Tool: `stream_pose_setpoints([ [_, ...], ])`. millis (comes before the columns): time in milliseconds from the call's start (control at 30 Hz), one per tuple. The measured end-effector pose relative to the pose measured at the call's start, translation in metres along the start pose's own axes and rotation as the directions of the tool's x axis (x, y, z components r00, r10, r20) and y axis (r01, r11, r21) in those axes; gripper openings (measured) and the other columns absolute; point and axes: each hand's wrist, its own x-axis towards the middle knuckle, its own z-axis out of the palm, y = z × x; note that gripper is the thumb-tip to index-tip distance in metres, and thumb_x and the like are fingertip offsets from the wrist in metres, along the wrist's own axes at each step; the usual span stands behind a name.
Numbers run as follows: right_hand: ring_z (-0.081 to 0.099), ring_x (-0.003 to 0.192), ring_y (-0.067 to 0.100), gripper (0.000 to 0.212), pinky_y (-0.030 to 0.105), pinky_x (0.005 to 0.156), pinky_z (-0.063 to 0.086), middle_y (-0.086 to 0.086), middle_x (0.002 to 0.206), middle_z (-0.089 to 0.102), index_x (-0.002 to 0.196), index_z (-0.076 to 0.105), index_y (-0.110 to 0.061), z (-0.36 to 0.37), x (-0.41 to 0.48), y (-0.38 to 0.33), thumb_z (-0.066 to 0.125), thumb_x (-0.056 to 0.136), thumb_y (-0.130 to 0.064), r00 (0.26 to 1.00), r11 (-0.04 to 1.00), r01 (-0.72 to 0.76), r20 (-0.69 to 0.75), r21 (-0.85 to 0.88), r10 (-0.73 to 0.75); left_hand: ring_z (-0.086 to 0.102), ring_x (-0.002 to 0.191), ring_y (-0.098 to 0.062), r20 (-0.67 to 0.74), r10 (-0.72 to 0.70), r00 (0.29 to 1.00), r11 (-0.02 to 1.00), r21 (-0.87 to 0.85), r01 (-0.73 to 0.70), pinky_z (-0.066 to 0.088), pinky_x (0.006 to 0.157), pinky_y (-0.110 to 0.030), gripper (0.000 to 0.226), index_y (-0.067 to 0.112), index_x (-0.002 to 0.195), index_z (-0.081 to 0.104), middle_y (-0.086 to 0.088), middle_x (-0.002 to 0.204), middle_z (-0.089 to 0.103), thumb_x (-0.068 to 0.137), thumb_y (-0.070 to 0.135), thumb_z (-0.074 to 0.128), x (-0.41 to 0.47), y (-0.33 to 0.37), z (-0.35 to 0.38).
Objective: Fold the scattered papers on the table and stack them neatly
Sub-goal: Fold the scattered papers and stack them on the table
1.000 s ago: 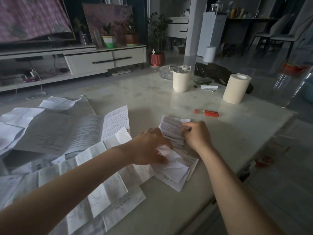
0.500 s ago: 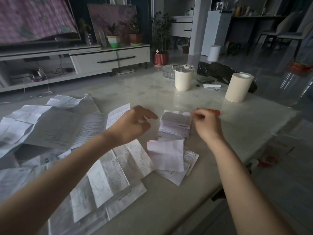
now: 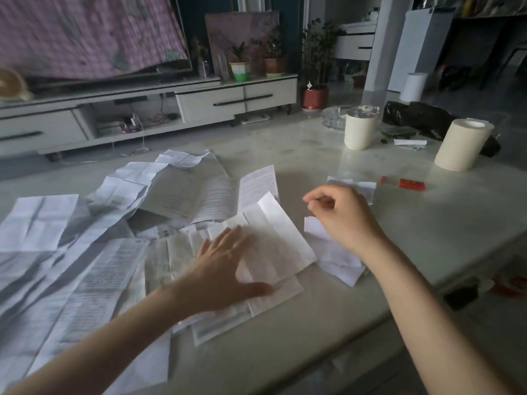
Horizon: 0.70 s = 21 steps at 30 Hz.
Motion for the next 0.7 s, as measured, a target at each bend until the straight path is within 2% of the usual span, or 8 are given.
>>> stream_pose_setpoints([
  [133,0.052,0.061,-0.001,0.022,0.019,0.065,0.041,-0.014,0.071,0.059,0.086,0.068,-0.014,-0.004,-0.002,-0.011,0.049,0.088,-0.002,0.999,0.997,-0.020,-0.034,0.075,0.022,-0.005,0.143,-0.012,0.080,0.030,0.996,0.999,0.016,-0.031,-0.004,0.115,-0.036,0.139,0.026,0.149,0.007,0.006,0.156,0.002,0.030,0.098,0.008,0.000,0.000,0.003],
  [200,0.053,0.065,0.001,0.021,0.022,0.070,0.044,-0.014,0.072,0.059,0.086,0.068,-0.014,-0.004,-0.007,-0.018,0.050,0.089,-0.003,0.999,0.995,-0.002,-0.041,0.102,0.006,0.006,0.144,-0.012,0.033,0.071,0.997,0.994,-0.082,-0.068,0.004,0.118,-0.033,0.130,0.022,0.147,0.023,0.005,0.155,0.013,0.042,0.098,0.022,0.000,-0.006,0.003],
  [233,0.054,0.066,0.002,0.021,0.023,0.071,0.044,-0.014,0.073,0.060,0.085,0.067,-0.016,-0.002,-0.010,-0.023,0.051,0.089,-0.004,0.999,0.992,0.011,-0.046,0.127,-0.005,0.023,0.139,-0.008,-0.045,0.092,0.995,0.977,-0.190,-0.099,0.015,0.115,-0.024,0.113,0.018,0.141,0.038,0.004,0.150,0.028,0.055,0.092,0.033,-0.003,-0.010,0.001],
  [300,0.056,0.068,0.003,0.022,0.024,0.072,0.045,-0.014,0.074,0.061,0.081,0.065,-0.021,0.002,-0.012,-0.030,0.053,0.088,-0.005,0.997,0.982,0.025,-0.076,0.185,-0.011,0.055,0.097,0.000,-0.162,0.086,0.983,0.905,-0.400,-0.145,0.038,0.090,-0.013,0.054,0.006,0.108,0.064,-0.003,0.111,0.063,0.086,0.054,0.052,-0.006,-0.015,-0.010],
  [333,0.056,0.070,0.003,0.023,0.025,0.073,0.046,-0.014,0.076,0.062,0.080,0.064,-0.024,0.004,-0.014,-0.035,0.054,0.087,-0.005,0.995,0.974,0.034,-0.100,0.222,-0.012,0.054,0.074,0.000,-0.187,0.035,0.982,0.857,-0.500,-0.126,0.041,0.074,-0.014,0.030,0.004,0.088,0.064,-0.004,0.086,0.062,0.094,0.031,0.053,-0.009,-0.016,-0.019],
  [400,0.057,0.073,0.004,0.022,0.025,0.073,0.048,-0.013,0.079,0.062,0.082,0.062,-0.027,0.006,-0.017,-0.044,0.057,0.087,-0.006,0.988,0.950,0.059,-0.151,0.307,-0.013,0.051,0.062,-0.001,-0.217,-0.144,0.965,0.687,-0.724,-0.060,0.042,0.062,-0.014,0.025,0.008,0.074,0.061,-0.001,0.069,0.058,0.096,0.009,0.048,-0.017,-0.016,-0.040],
  [500,0.058,0.080,-0.003,0.021,0.008,0.070,0.045,-0.007,0.092,0.063,0.100,0.060,-0.023,0.010,-0.017,-0.057,0.064,0.084,-0.010,0.995,0.883,0.017,-0.098,0.469,0.033,0.064,0.067,-0.019,-0.135,-0.319,0.938,0.332,-0.943,-0.023,0.052,0.060,-0.022,0.026,0.010,0.086,0.065,-0.006,0.073,0.070,0.096,0.016,0.042,-0.030,-0.021,-0.079],
  [700,0.049,0.121,0.010,0.064,0.008,0.077,0.042,0.001,0.136,0.049,0.138,0.037,-0.022,0.062,-0.027,-0.104,0.067,0.082,-0.023,0.946,0.720,-0.214,0.324,0.661,-0.016,0.070,0.072,-0.025,-0.175,-0.364,0.915,0.047,-0.984,-0.170,0.057,0.065,-0.034,0.035,0.008,0.088,0.072,-0.011,0.083,0.073,0.088,0.028,0.043,-0.072,-0.032,-0.154],
])
